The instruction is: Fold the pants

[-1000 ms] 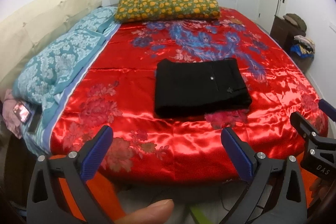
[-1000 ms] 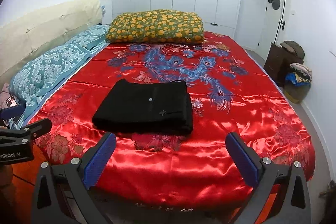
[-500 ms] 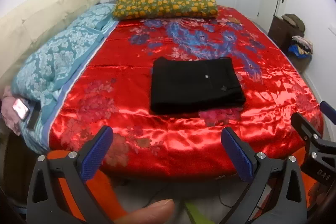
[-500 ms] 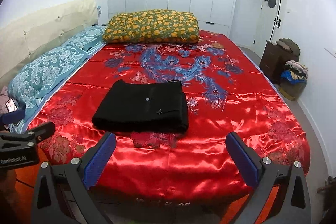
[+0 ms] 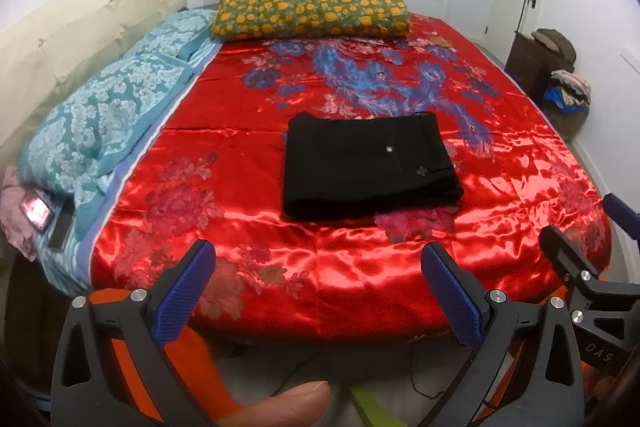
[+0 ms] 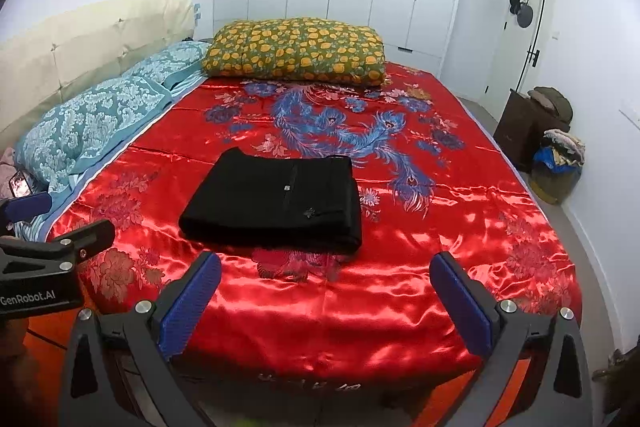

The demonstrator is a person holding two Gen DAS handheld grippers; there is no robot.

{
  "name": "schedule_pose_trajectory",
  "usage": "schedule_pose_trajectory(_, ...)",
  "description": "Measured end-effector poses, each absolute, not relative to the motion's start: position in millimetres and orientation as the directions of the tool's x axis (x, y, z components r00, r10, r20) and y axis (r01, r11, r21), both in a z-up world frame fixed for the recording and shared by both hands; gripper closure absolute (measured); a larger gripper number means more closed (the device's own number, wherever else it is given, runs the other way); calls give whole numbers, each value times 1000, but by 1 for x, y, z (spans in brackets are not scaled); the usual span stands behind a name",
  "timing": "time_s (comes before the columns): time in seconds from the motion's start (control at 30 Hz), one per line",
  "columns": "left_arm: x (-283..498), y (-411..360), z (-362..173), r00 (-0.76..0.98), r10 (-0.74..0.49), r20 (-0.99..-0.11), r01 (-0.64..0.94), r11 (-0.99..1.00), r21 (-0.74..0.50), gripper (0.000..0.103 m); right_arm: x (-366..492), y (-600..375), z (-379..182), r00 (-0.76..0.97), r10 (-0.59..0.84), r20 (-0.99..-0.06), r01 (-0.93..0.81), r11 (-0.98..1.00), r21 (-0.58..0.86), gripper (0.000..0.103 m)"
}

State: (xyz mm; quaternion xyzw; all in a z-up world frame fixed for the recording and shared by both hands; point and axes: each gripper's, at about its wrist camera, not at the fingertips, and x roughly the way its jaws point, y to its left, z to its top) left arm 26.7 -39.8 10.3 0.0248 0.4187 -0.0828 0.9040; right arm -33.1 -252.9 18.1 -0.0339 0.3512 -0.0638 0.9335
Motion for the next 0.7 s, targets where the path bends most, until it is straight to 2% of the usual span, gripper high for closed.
schedule_pose_trajectory(0.7, 32, -41, -2, 613, -119, -781, 178, 984, -11, 1, -26, -248, 9, 728, -135, -672, 86, 991, -106, 0)
